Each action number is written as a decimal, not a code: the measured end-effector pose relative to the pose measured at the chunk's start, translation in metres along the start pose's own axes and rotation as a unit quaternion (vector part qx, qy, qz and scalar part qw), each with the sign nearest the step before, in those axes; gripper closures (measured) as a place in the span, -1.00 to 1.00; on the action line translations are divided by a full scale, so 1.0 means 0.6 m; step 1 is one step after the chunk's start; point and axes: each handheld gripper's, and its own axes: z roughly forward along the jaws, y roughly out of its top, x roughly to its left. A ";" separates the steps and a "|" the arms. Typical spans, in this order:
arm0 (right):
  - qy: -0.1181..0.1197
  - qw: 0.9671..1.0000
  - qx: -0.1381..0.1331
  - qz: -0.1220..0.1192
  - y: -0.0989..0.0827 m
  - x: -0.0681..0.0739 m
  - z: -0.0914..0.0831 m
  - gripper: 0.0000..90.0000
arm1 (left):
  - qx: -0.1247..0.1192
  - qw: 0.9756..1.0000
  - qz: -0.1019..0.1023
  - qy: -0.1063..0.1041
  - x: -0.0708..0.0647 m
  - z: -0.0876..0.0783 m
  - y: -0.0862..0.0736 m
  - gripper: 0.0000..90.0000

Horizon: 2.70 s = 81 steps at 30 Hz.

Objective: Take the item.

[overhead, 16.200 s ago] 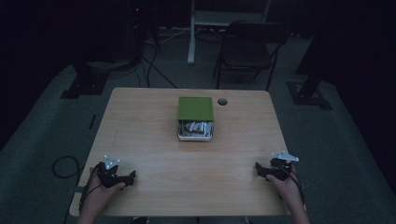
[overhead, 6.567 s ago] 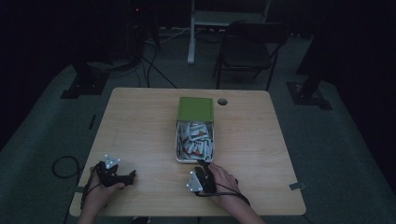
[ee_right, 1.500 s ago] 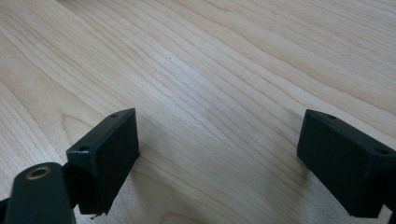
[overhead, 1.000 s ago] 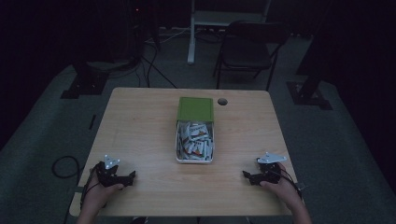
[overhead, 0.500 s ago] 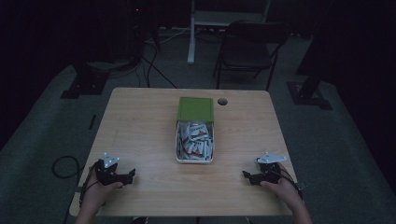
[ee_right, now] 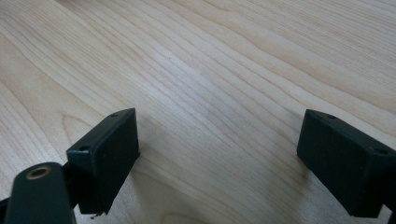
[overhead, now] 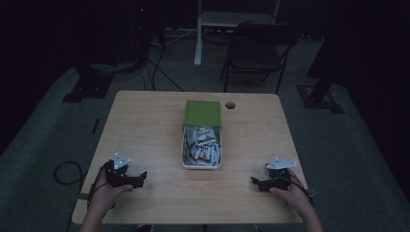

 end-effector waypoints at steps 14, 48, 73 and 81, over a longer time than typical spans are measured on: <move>0.000 1.000 0.000 0.000 0.000 0.000 0.000 -0.73 | -0.020 0.999 0.028 -0.034 -0.036 -0.004 0.055 -0.98; 0.000 1.000 0.000 -0.001 0.000 0.000 0.000 -0.73 | -0.062 0.985 0.110 -0.116 -0.150 0.006 0.169 -0.98; 0.003 1.000 0.000 -0.003 0.000 0.000 -0.001 -0.71 | -0.101 0.978 0.151 -0.105 -0.222 0.032 0.245 -0.56; 0.003 1.000 0.000 -0.003 0.000 0.000 -0.001 -0.71 | -0.089 0.981 0.146 -0.091 -0.228 0.059 0.259 -0.33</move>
